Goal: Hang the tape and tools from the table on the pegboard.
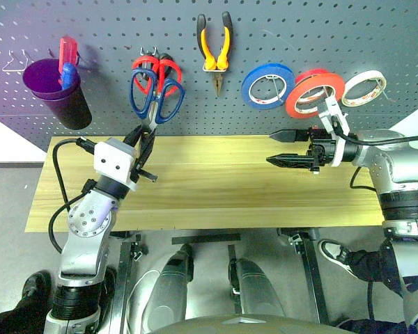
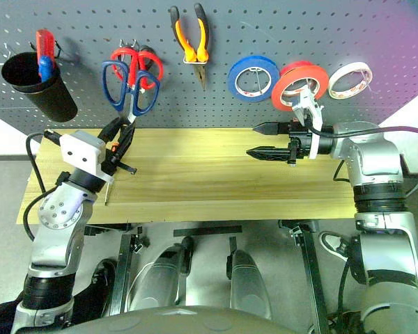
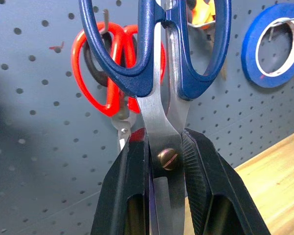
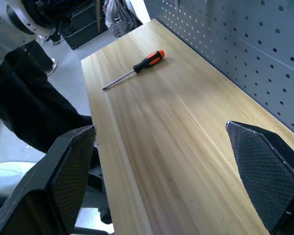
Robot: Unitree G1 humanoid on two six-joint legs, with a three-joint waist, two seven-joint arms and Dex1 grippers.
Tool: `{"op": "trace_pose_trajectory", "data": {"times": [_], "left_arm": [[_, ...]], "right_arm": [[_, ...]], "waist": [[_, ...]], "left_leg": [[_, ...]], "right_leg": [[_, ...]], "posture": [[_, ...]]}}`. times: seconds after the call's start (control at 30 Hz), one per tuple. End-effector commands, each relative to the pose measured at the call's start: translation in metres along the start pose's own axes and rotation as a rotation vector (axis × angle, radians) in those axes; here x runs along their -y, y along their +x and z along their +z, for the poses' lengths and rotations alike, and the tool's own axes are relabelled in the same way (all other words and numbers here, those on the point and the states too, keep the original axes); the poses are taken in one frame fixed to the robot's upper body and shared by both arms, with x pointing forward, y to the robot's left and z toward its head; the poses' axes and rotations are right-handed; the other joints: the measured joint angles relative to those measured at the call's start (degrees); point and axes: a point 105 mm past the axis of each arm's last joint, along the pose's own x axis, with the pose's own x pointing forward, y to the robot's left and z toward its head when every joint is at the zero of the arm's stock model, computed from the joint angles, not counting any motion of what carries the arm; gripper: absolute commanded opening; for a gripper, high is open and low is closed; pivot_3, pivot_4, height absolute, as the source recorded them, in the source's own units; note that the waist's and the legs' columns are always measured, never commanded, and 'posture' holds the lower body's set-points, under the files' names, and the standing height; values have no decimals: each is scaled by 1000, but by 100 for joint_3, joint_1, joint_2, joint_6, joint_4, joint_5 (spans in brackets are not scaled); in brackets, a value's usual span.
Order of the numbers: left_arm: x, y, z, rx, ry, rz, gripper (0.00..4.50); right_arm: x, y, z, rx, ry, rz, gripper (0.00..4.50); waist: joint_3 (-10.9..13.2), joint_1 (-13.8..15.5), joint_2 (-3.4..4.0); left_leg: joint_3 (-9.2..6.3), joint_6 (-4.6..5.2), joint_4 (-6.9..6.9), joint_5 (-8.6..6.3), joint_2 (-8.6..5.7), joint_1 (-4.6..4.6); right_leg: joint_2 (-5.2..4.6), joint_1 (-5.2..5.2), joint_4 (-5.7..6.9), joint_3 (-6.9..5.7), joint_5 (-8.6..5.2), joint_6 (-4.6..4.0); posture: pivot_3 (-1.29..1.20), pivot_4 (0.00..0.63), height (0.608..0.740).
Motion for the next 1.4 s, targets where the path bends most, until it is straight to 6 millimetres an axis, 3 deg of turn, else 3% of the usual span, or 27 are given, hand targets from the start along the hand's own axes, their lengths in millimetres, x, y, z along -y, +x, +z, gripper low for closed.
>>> {"op": "trace_pose_trajectory", "data": {"times": [0.03, 0.4, 1.07, 1.4], "left_arm": [[-10, -1, 14, 60, 22, 38, 628], [-20, -3, 10, 45, 36, 78, 628], [-3, 17, -7, 41, -59, 12, 628], [4, 21, -14, 36, -76, -8, 628]], "right_arm": [[-3, -11, 18, 34, -53, 3, 4500], [0, -23, 17, 20, -41, -24, 4500], [-6, -25, 16, 2, -40, -33, 4500], [-20, -31, 33, 58, -26, 11, 4500]], "waist": [[-10, -3, 0], [-82, 1, 6], [-129, -7, 16], [-129, -35, 16]], "left_leg": [[0, 0, 0, 0, 0, 0], [1, 0, 2, 0, 0, 0], [1, 1, 9, 0, 0, 2], [2, 2, 14, -1, 1, 2]], "right_leg": [[0, 0, 0, 0, 0, 0], [0, 0, 1, 0, 0, 0], [1, 3, 7, 1, 0, 0], [2, 3, 11, 1, 0, 1]], "posture": [[20, 238, 740], [15, 226, 740], [-25, 232, 740], [-44, 240, 740]]}}
